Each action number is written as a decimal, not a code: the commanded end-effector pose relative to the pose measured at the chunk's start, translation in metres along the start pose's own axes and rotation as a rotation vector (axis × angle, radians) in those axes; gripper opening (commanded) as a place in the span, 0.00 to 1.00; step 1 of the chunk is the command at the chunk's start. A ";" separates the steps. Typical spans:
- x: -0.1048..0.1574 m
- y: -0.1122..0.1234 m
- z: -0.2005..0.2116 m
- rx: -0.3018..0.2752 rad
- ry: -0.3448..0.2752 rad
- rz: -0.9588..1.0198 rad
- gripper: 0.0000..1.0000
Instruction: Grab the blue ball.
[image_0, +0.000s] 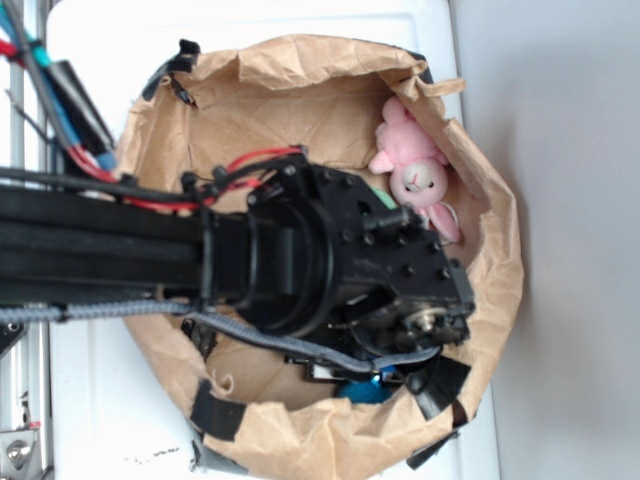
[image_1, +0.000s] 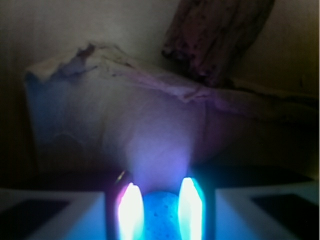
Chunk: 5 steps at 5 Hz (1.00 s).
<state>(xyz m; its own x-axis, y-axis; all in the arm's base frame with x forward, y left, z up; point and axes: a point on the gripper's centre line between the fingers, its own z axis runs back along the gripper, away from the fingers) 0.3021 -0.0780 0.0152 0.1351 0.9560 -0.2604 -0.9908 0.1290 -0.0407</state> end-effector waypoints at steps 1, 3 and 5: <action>0.000 0.009 0.008 -0.006 0.005 -0.058 0.00; 0.038 0.033 0.082 -0.073 0.088 -0.258 0.00; 0.075 0.041 0.136 -0.090 0.007 -0.313 0.00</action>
<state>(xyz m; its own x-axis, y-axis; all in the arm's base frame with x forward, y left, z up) 0.2666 0.0168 0.1106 0.4348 0.8561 -0.2793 -0.9005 0.4096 -0.1462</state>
